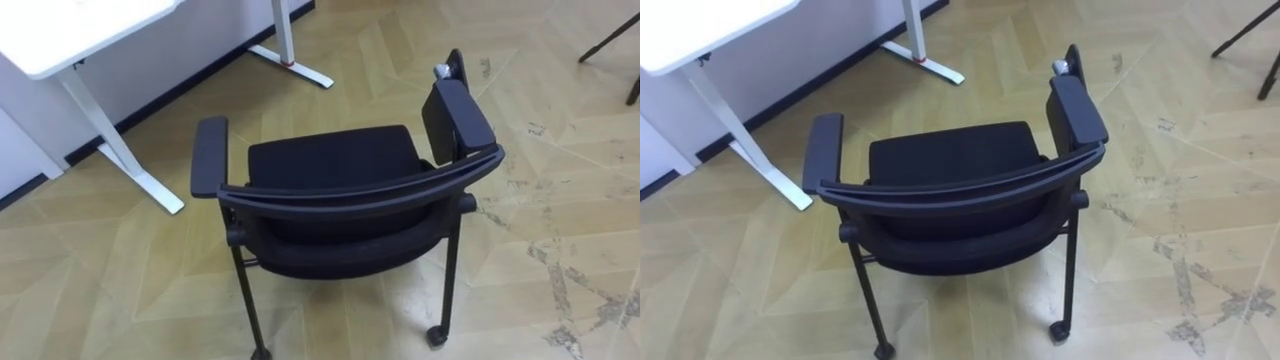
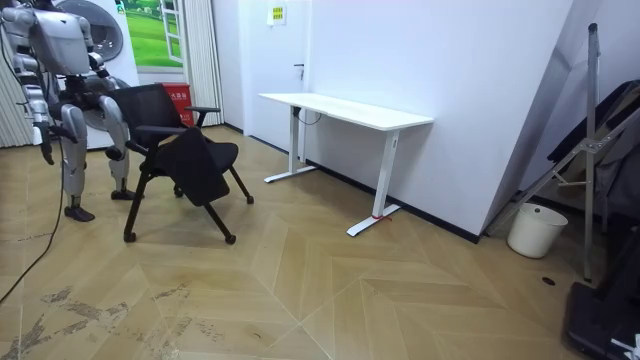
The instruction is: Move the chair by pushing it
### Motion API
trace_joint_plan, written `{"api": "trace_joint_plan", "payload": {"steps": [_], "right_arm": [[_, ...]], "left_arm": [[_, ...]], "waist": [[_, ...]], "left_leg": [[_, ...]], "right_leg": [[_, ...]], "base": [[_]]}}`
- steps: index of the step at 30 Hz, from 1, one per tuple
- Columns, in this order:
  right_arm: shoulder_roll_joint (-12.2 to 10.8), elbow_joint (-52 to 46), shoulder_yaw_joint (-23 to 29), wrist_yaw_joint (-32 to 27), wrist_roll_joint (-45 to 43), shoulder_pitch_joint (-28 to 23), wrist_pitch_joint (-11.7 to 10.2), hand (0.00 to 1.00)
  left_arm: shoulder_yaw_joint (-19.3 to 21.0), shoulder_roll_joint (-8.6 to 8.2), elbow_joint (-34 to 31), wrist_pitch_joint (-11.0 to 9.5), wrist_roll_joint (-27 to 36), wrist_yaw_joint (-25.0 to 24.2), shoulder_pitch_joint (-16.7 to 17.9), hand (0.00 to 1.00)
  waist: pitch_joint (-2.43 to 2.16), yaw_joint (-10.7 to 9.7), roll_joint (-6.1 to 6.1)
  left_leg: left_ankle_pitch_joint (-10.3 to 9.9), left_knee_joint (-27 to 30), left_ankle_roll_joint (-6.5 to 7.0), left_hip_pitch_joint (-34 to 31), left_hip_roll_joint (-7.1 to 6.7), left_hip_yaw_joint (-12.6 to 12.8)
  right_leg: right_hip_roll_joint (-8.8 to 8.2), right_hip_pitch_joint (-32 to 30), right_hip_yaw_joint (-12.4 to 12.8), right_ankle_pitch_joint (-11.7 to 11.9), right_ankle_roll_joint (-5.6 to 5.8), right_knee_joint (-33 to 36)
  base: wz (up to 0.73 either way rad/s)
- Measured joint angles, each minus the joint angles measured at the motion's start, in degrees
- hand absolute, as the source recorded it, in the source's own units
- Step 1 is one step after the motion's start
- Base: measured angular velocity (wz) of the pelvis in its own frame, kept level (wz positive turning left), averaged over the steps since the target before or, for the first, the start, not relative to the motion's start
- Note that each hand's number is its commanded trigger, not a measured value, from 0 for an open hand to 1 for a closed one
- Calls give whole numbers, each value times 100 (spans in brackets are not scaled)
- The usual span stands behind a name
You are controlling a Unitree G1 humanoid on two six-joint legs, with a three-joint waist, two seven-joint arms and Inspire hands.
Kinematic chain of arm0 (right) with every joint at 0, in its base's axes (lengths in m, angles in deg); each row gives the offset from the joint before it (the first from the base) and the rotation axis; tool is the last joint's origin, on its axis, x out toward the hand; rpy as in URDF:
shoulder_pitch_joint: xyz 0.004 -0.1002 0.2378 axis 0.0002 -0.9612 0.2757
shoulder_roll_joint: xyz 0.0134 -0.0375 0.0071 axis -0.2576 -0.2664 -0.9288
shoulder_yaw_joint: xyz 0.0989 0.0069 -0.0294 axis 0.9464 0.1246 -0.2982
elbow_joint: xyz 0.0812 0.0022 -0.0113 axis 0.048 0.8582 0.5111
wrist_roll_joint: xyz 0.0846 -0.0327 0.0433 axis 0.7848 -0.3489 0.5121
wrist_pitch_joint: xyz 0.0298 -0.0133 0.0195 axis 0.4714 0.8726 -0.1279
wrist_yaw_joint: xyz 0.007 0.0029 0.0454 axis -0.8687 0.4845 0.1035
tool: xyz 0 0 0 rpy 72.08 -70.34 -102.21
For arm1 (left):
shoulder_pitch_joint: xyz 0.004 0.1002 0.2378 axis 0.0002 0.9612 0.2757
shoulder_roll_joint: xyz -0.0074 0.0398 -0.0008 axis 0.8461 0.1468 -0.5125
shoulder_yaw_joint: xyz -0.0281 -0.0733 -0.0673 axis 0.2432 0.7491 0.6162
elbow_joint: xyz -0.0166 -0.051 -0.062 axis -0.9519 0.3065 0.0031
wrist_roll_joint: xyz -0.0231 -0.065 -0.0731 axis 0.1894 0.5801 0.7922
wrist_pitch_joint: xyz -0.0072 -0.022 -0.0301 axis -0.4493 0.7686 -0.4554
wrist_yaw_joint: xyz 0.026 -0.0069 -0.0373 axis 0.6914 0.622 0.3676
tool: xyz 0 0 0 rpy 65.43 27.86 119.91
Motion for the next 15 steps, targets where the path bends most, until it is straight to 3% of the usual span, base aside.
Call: {"api": "trace_joint_plan", "payload": {"steps": [4,6,10,13,15], "right_arm": [[9,30,99,100,-56,9,-142,0],[25,99,170,138,-53,13,-224,0],[107,106,268,235,-54,6,-262,0],[153,106,355,324,-276,17,-326,0],[180,101,353,397,-456,37,-377,0]], "left_arm": [[345,17,-108,-111,-28,197,1,0],[716,43,-370,-143,-140,390,-1,0],[963,197,-978,-192,-445,781,-69,0],[1115,324,-1644,-253,-1172,1010,-199,0],[1102,467,-2188,-268,-1812,1083,-327,0]], "waist": [[-1,-5,41],[-2,12,89],[39,96,146],[39,144,198],[12,139,246]], "left_leg": [[-44,56,5,10,3,-2],[-61,88,4,8,13,-10],[-64,88,4,55,16,-6],[-64,89,5,74,17,-5],[-63,103,6,35,16,-15]], "right_leg": [[-2,29,4,-1,5,32],[1,40,-20,-1,5,39],[1,84,-14,-1,6,40],[2,104,-17,0,6,40],[4,82,-24,0,7,37]], "base": [[1],[2],[0],[0],[0]]}}
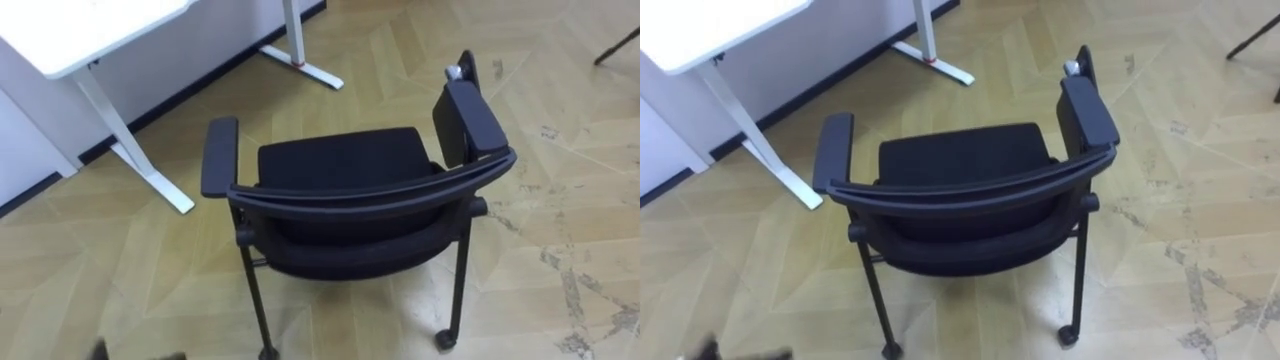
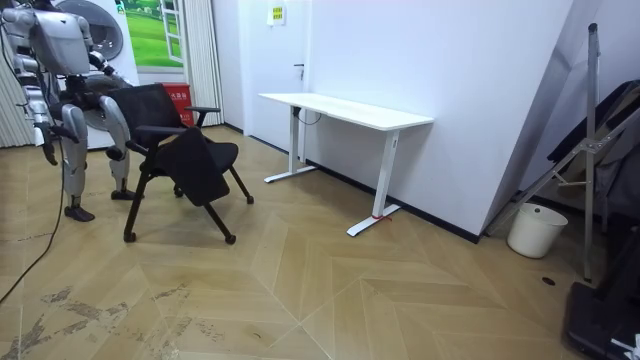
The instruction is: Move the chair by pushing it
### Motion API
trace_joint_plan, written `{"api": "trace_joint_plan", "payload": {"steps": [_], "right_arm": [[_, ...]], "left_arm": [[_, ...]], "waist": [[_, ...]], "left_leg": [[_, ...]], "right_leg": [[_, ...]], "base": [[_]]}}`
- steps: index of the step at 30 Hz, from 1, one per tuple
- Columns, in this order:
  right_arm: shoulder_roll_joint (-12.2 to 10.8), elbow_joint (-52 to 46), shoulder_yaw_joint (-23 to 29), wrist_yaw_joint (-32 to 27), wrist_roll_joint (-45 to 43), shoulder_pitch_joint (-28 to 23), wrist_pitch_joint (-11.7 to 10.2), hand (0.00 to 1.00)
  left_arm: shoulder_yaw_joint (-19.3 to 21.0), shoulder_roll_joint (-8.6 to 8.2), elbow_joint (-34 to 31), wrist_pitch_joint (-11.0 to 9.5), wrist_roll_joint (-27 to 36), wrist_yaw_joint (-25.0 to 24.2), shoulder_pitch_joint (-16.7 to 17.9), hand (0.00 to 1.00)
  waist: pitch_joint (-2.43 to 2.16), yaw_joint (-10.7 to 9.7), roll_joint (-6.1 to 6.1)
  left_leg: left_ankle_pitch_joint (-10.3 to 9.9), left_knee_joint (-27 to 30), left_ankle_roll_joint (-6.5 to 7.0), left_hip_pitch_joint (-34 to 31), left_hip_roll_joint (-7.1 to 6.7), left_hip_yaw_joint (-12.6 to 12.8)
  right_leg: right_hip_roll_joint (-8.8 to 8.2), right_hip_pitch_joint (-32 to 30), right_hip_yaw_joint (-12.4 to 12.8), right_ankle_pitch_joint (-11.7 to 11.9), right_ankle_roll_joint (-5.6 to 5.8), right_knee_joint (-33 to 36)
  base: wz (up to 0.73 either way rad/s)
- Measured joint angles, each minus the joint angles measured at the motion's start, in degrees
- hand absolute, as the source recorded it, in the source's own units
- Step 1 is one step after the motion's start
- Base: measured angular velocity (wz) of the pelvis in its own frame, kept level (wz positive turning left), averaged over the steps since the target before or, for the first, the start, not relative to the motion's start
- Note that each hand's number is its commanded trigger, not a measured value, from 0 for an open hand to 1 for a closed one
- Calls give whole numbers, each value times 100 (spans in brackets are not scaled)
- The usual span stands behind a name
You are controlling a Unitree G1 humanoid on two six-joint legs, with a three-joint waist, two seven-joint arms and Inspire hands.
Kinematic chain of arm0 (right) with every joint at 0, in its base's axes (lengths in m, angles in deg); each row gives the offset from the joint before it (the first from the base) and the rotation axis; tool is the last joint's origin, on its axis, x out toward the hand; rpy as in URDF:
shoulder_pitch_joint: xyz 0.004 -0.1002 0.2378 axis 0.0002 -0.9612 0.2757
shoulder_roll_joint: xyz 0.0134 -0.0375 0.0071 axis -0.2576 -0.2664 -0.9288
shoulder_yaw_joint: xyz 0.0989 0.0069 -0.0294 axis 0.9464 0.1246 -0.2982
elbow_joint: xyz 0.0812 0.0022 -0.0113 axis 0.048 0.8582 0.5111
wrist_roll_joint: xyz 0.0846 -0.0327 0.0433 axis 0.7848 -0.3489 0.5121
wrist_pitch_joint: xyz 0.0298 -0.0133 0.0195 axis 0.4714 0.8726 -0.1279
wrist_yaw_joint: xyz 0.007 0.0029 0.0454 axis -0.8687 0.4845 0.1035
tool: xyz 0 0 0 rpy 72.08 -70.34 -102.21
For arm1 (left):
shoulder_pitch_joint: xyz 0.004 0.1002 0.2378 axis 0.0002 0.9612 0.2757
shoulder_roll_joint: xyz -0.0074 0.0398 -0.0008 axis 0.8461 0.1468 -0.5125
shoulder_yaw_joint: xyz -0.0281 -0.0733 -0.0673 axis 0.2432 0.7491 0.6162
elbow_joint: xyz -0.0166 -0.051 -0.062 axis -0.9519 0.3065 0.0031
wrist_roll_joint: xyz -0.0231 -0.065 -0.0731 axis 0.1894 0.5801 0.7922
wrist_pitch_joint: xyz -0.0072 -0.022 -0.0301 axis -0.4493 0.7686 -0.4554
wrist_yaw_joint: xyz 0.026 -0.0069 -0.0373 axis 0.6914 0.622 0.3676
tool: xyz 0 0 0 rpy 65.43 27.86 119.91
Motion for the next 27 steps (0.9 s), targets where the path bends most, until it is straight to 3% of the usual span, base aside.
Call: {"api": "trace_joint_plan", "payload": {"steps": [3,9,13,15,21,25,27], "right_arm": [[11,-9,28,67,-47,16,-3,0],[71,-112,-49,230,-83,19,-36,0],[72,-7,-48,319,-323,75,-42,0],[72,68,-44,406,-449,86,-32,0],[76,112,-124,421,-469,124,31,0],[116,120,-159,532,-536,216,91,0],[119,126,-157,607,-646,268,92,0]], "left_arm": [[-1,67,-1147,-13,-677,66,-19,0],[-262,294,-2722,0,-2075,59,-354,0],[-355,293,-3530,13,-2824,31,-399,0],[-434,294,-3896,118,-3225,-36,-398,0],[-1075,440,-4203,523,-4054,-738,-519,0],[-1473,500,-4393,691,-4051,-1315,-529,0],[-1603,621,-4511,783,-4058,-1657,-552,0]], "waist": [[-24,-39,31],[-54,-174,97],[-55,-222,105],[-45,-327,117],[2,-459,191],[-21,-557,233],[-21,-655,231]], "left_leg": [[1,-2,1,-2,-11,-35],[2,-9,2,-45,-39,-132],[2,-21,1,-49,-44,-133],[1,-22,1,-50,-42,-134],[2,-23,0,-98,-43,-152],[3,-12,1,-164,-40,-130],[3,9,1,-196,-40,-135]], "right_leg": [[3,18,-4,1,1,-7],[-4,23,-129,14,18,-7],[-5,13,-125,14,18,-20],[-5,13,-120,14,18,-18],[0,-13,-100,14,18,-35],[-5,-101,-68,14,18,-25],[-6,-122,-84,14,18,-20]], "base": [[5],[9],[1],[0],[1],[-4],[2]]}}
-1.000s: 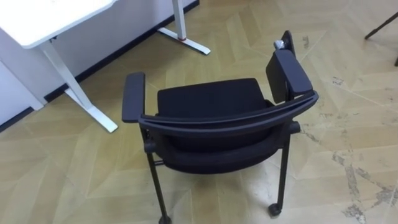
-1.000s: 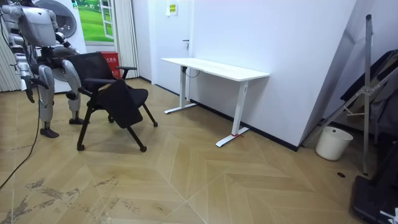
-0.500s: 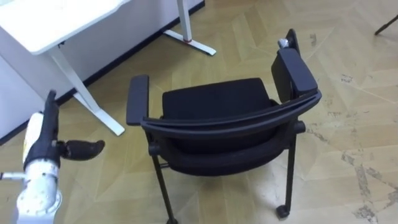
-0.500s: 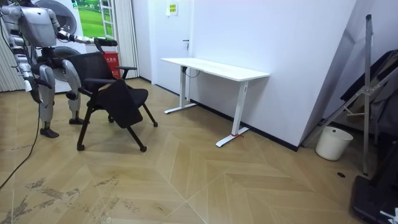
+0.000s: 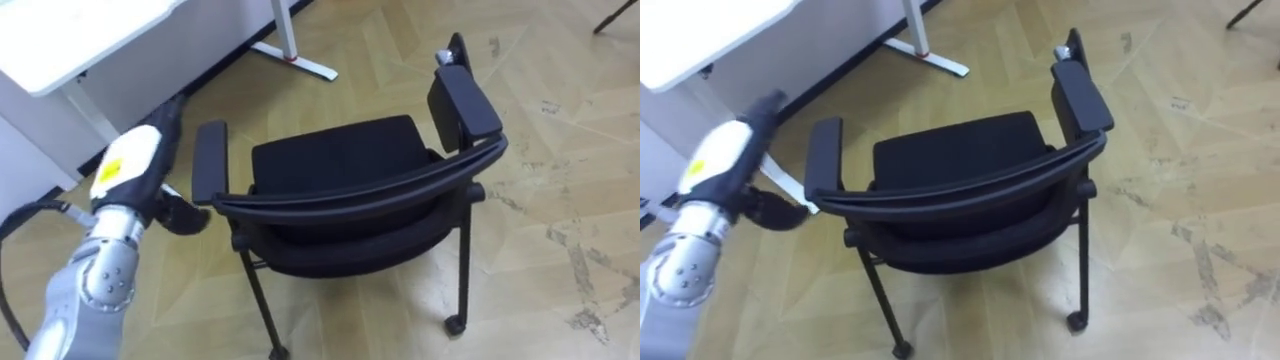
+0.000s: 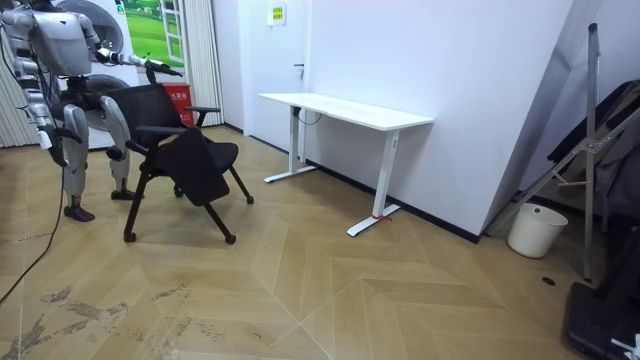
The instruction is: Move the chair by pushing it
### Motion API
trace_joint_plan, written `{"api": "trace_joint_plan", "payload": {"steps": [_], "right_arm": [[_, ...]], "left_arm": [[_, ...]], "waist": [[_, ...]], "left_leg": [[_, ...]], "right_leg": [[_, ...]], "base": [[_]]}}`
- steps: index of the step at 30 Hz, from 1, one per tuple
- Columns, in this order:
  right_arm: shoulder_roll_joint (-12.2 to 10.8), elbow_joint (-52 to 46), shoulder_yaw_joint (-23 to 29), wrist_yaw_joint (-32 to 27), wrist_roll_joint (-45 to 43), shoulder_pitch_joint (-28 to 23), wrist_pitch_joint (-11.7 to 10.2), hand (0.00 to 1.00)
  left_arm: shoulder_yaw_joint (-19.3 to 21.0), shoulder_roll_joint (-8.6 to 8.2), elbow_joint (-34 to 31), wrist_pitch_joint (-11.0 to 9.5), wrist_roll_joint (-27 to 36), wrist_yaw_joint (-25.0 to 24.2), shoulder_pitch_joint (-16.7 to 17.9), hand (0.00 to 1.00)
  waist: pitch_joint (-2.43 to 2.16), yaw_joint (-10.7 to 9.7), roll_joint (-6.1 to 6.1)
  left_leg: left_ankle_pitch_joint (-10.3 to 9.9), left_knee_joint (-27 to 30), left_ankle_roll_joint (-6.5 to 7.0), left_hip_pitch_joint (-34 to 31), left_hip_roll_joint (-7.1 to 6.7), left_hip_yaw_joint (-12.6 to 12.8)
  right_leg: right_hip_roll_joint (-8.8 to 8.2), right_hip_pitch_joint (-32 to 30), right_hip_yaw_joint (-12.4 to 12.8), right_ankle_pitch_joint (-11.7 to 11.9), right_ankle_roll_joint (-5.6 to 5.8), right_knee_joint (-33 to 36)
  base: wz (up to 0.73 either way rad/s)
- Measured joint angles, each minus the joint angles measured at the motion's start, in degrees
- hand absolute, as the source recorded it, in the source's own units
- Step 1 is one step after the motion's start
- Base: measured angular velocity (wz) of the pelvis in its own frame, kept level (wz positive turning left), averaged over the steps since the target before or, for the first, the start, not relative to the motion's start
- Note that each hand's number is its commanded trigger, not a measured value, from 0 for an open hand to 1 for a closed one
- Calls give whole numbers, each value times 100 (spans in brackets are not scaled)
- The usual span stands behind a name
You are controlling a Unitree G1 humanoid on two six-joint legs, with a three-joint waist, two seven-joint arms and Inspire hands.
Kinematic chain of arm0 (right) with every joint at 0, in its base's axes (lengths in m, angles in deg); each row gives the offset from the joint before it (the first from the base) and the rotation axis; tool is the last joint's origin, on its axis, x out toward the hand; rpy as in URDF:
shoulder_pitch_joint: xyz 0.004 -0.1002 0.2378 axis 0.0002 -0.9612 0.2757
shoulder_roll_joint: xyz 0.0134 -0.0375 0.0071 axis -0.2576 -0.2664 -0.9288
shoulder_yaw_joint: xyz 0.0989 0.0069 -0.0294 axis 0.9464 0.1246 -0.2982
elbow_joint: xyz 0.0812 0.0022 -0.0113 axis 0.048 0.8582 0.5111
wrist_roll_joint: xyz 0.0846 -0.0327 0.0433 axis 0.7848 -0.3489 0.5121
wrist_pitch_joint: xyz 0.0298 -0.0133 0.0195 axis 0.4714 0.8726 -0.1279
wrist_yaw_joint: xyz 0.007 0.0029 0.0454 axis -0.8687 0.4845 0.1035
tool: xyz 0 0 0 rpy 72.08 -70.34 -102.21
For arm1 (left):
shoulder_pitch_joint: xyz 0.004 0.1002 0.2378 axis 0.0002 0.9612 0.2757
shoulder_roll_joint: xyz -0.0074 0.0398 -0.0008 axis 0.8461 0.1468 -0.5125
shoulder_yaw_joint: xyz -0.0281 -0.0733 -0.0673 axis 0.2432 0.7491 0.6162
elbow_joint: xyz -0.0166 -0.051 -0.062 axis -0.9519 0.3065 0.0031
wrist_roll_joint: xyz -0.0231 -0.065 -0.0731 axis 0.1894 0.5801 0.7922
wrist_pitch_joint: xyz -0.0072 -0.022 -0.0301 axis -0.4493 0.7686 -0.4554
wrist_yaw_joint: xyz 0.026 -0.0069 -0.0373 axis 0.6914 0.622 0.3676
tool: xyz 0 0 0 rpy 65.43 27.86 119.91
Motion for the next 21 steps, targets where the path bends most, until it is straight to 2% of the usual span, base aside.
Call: {"api": "trace_joint_plan", "payload": {"steps": [3,4,6,7,9,11,12,13,15,17,19,21], "right_arm": [[1,8,4,53,-190,42,36,0],[3,4,5,49,-267,47,61,0],[21,-12,40,30,-414,54,145,0],[26,-15,53,20,-437,55,182,0],[69,-25,76,-37,-582,49,317,0],[131,-38,78,-86,-749,52,434,0],[175,-78,78,-102,-794,51,483,0],[200,-106,78,-106,-807,51,506,0],[280,-227,78,-169,-858,53,546,0],[293,-229,69,-200,-915,71,547,0],[296,-229,66,-218,-889,71,548,0],[293,-257,65,-210,-864,72,552,0]], "left_arm": [[-191,242,-163,132,-4,-694,-106,0],[-234,287,-160,182,2,-829,-132,0],[-305,312,-151,453,5,-1423,-212,0],[-326,327,-150,523,4,-1566,-212,0],[-430,443,-131,796,3,-2123,-213,0],[-421,492,-131,979,-9,-2473,-301,0],[-421,545,-114,1113,-40,-2724,-314,0],[-423,548,-111,1160,-52,-2816,-321,0],[-423,553,-106,1379,-85,-3145,-406,0],[-423,588,-100,1483,-109,-3402,-503,0],[-423,665,-108,1500,-108,-3636,-613,0],[-423,800,-209,1514,-107,-3958,-728,0]], "waist": [[22,-130,-32],[21,-132,-29],[22,-152,-3],[20,-153,6],[21,-210,72],[6,-276,132],[15,-301,146],[21,-312,173],[49,-384,271],[57,-435,284],[67,-426,268],[83,-405,230]], "left_leg": [[-1,26,1,-11,2,9],[-1,29,2,-11,2,7],[-2,26,3,7,2,27],[-2,26,3,11,6,38],[-2,27,3,5,11,35],[-4,26,7,17,7,22],[-5,14,8,53,7,30],[-5,2,8,75,8,39],[-4,-23,7,125,6,53],[-4,-10,6,120,7,32],[-4,27,7,92,7,12],[-11,45,17,48,6,11]], "right_leg": [[-1,-9,36,0,0,15],[-1,-6,39,0,0,16],[-3,-10,121,0,0,15],[-4,-11,125,0,0,15],[-2,-6,125,0,0,19],[-4,28,130,0,0,22],[-4,43,150,0,0,26],[-5,53,170,0,0,31],[-7,81,231,0,0,30],[-2,89,241,-1,1,30],[-3,92,215,-1,1,32],[-10,53,162,-1,1,37]], "base": [[-2],[0],[-6],[-7],[0],[3],[0],[-10],[-5],[4],[5],[0]]}}
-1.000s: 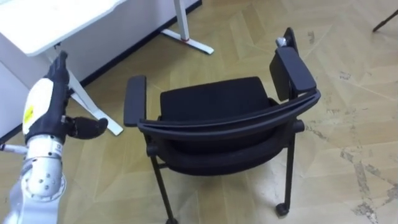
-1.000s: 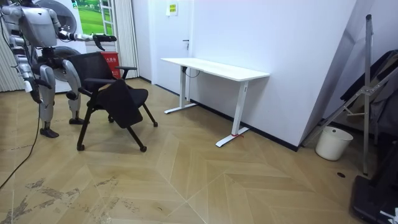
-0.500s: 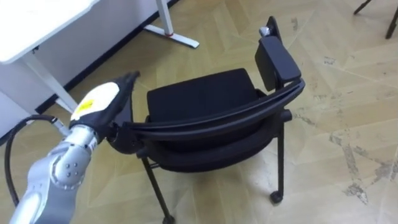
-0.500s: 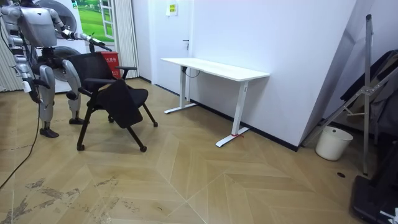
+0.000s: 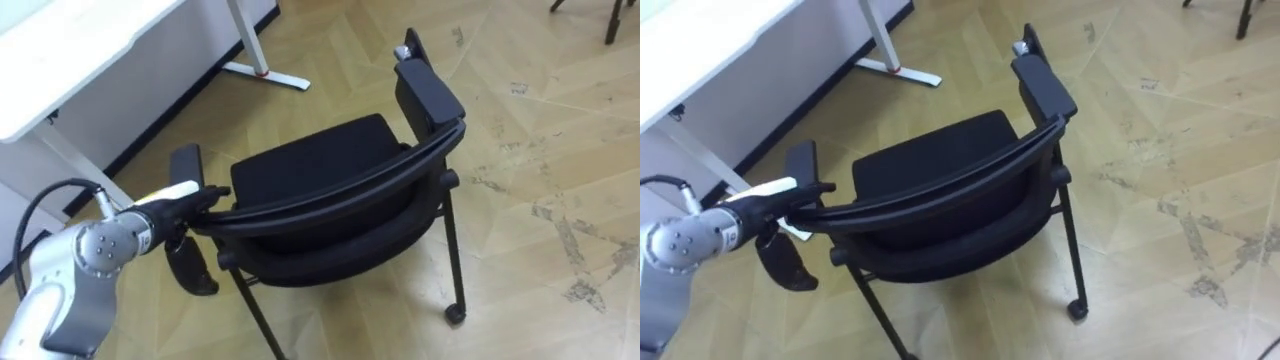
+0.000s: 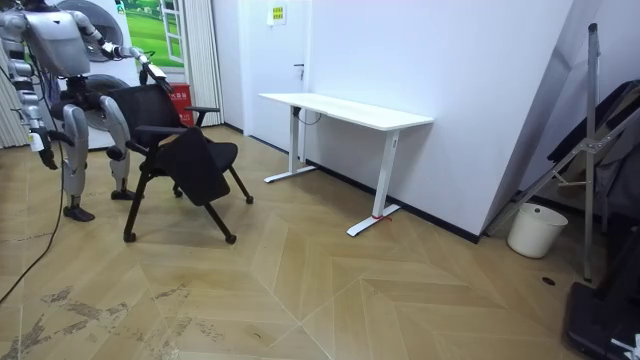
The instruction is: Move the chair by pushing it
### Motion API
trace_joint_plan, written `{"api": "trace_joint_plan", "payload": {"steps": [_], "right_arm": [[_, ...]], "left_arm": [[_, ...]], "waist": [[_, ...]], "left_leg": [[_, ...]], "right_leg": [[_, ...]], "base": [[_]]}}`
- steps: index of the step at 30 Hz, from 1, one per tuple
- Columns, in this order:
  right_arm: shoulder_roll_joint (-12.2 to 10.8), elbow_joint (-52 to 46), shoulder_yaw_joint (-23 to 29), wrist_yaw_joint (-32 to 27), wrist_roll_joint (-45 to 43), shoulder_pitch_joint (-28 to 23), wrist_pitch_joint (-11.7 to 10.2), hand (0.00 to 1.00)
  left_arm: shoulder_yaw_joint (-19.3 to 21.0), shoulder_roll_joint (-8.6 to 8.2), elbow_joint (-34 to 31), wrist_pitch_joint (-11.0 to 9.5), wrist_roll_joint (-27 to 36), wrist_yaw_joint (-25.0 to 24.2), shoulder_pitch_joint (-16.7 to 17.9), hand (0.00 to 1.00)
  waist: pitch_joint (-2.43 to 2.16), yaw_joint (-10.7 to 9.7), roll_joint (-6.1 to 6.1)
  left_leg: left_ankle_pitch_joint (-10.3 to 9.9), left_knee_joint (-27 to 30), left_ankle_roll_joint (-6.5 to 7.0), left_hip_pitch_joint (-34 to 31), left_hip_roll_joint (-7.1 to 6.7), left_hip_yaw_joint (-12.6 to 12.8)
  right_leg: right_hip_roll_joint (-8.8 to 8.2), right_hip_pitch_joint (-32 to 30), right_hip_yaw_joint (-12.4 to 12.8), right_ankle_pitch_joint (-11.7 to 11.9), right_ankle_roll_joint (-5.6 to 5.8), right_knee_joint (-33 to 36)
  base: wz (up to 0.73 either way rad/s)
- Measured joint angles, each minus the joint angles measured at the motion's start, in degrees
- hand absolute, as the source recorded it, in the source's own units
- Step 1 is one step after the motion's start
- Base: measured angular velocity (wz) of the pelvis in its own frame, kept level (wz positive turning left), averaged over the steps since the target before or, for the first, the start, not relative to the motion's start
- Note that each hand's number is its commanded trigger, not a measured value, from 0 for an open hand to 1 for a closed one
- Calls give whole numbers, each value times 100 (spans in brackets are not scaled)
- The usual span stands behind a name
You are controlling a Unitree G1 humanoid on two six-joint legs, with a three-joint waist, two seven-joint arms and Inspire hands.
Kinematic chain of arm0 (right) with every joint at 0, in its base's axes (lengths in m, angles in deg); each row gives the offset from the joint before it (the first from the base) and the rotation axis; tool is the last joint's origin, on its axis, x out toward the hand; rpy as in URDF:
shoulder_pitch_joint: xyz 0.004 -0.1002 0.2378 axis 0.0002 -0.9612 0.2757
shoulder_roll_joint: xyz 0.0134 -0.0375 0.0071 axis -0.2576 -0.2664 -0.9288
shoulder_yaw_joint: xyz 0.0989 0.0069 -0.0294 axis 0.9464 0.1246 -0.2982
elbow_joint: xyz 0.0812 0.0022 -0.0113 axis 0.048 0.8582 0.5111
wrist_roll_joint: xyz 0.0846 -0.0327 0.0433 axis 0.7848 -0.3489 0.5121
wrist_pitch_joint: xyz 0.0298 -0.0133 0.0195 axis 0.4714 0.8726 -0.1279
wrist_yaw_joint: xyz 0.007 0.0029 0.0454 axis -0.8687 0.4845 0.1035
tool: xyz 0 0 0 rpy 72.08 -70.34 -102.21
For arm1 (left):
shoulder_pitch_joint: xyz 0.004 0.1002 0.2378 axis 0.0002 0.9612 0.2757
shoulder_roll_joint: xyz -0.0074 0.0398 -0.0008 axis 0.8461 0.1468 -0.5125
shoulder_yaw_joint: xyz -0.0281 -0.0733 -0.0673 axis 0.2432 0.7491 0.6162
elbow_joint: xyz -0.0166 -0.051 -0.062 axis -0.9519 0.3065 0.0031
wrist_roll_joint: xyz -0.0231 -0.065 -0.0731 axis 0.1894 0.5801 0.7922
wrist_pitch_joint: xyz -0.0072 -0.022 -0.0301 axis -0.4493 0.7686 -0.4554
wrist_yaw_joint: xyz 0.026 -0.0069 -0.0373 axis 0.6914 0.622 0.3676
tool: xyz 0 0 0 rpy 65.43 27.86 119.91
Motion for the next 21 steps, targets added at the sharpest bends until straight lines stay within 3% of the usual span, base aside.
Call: {"api": "trace_joint_plan", "payload": {"steps": [5,12,21], "right_arm": [[2,-75,-7,-1,53,2,9,0],[-1,68,-213,-38,183,51,1,0],[-5,109,-216,-65,316,-10,-16,0]], "left_arm": [[-5,167,-320,126,-2,-441,-132,0],[-86,165,-616,162,19,-642,-151,0],[-83,166,-690,179,61,-889,-152,0]], "waist": [[-18,25,-9],[-34,136,29],[-46,131,89]], "left_leg": [[-14,63,19,-92,-4,-32],[-29,198,39,-160,-19,-153],[-26,208,51,-180,-17,-161]], "right_leg": [[-5,-23,-44,0,0,25],[3,-22,-67,0,0,84],[9,-13,-17,0,0,81]], "base": [[5],[11],[0]]}}
